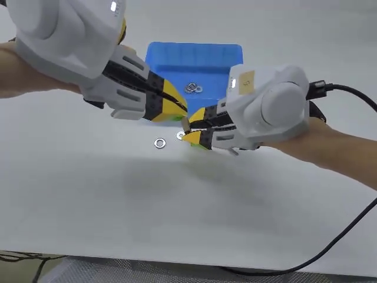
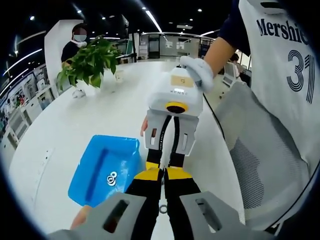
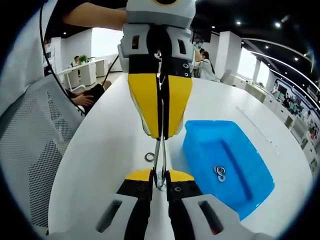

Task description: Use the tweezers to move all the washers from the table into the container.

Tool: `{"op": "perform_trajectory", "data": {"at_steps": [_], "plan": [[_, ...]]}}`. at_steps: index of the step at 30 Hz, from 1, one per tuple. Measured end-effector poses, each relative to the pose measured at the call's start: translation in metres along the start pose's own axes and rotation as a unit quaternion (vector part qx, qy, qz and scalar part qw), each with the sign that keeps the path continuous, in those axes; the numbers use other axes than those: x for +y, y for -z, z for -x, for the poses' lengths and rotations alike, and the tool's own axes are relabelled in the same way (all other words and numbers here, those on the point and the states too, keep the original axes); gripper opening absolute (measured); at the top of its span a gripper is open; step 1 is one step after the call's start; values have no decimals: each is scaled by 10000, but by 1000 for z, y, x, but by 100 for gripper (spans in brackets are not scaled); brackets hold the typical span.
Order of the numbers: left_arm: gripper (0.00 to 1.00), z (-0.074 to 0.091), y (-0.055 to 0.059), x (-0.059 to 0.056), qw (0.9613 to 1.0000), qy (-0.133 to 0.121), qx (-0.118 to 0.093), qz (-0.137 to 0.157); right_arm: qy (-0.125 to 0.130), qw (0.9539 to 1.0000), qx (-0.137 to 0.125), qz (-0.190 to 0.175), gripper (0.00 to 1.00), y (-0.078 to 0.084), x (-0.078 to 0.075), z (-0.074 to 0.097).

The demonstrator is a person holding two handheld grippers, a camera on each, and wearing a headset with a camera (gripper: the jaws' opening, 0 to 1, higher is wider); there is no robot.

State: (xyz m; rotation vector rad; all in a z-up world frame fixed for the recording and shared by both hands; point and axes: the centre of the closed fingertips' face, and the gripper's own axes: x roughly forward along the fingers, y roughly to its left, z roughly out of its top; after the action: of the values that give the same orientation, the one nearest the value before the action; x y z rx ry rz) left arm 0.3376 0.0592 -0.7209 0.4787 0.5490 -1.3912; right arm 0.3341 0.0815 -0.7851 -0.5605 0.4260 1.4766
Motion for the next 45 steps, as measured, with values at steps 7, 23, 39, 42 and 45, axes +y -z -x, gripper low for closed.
{"op": "perform_trajectory", "data": {"at_steps": [7, 23, 39, 42, 45], "plan": [[5, -3, -2, -3, 10000, 46, -9, -51, -4, 9999, 85, 57, 11, 4, 2, -1], [5, 0, -3, -9, 9997, 104, 180, -152, -66, 9998, 177, 6, 10, 1, 7, 1], [5, 29, -35, -12, 9981, 131, 375, -461, 69, 9999, -13, 149, 10, -34, 1, 24], [5, 32, -42, -10, 9980, 89, 351, -512, 130, 9997, -34, 217, 10, -38, -4, 29], [5, 34, -48, -7, 9979, 40, 332, -561, 197, 9995, -43, 227, 10, -42, -9, 34]]}}
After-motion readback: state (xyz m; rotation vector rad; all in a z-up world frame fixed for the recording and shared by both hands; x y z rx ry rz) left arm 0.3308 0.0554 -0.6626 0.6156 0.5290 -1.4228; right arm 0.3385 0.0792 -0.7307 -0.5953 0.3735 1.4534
